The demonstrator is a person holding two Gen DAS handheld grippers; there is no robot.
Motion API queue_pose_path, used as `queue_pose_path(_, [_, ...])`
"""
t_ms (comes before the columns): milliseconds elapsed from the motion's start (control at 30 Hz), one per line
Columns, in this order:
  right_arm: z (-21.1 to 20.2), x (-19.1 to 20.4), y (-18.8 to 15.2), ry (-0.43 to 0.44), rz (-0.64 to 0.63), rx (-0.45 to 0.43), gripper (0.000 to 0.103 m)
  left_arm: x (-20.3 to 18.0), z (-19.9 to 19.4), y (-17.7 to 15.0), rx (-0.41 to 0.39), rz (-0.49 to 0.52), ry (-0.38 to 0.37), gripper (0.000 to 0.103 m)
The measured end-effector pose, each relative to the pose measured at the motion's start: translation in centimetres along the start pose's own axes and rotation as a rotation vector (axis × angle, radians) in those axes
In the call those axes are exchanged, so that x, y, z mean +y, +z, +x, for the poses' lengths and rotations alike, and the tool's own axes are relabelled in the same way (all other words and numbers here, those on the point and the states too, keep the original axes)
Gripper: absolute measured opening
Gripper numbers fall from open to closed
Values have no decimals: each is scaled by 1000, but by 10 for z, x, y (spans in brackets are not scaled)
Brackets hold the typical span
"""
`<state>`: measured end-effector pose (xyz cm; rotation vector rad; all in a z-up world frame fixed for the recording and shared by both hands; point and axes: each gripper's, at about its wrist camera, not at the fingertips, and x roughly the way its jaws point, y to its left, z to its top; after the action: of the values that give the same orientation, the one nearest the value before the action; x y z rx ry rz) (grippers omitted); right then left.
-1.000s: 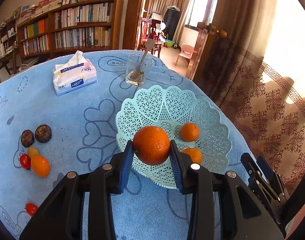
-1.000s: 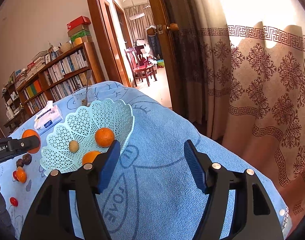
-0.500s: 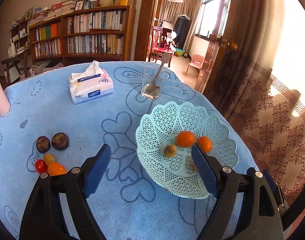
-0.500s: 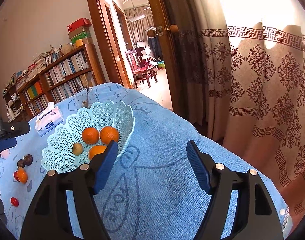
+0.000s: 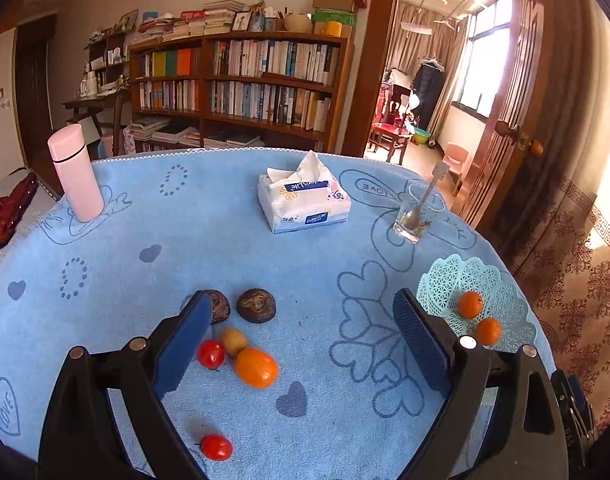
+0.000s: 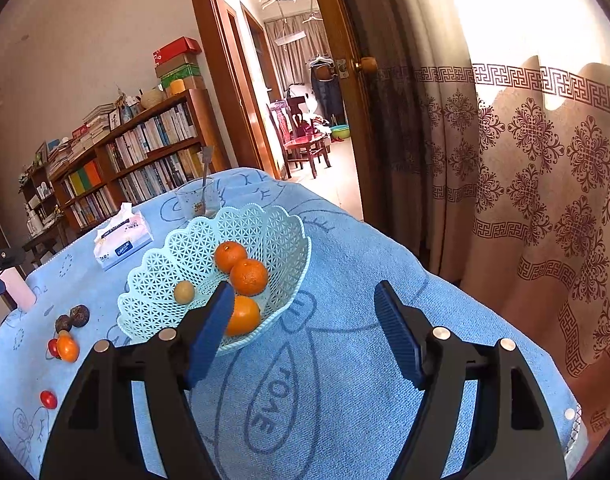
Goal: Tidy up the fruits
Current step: 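Move the left tool back and grasp a dark brown round fruit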
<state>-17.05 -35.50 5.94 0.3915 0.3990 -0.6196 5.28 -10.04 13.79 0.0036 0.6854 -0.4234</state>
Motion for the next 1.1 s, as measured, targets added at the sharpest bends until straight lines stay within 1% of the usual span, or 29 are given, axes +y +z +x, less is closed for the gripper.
queue_pose_path(200, [-3,19,-1,38,-34,11,75,42,4,-2,12,-71,56,91])
queue_pose_path(300, [-4,28,-2,54,-49,16,75,56,12,-3,27,-87,79,91])
queue_pose_path(433, [-5,40,-3,76,-70,22,75,67,29,-3,57,-94,100,91])
queue_pose_path(667, [0,52,-6,91,-97,46,75,80,64,-7,125,-102,112,90])
queue_pose_path(767, [3,54,-8,92,-102,55,75,83,78,-9,156,-98,116,85])
queue_pose_path(900, [6,57,-8,94,-106,63,75,84,98,-13,206,-104,94,76])
queue_pose_path(967, [7,58,-9,97,-111,68,75,83,108,-15,225,-97,96,73])
queue_pose_path(1033, [7,60,-10,100,-116,73,75,81,118,-18,247,-84,101,65])
queue_pose_path(1100, [8,62,-12,104,-125,80,75,80,126,-20,266,-81,99,59])
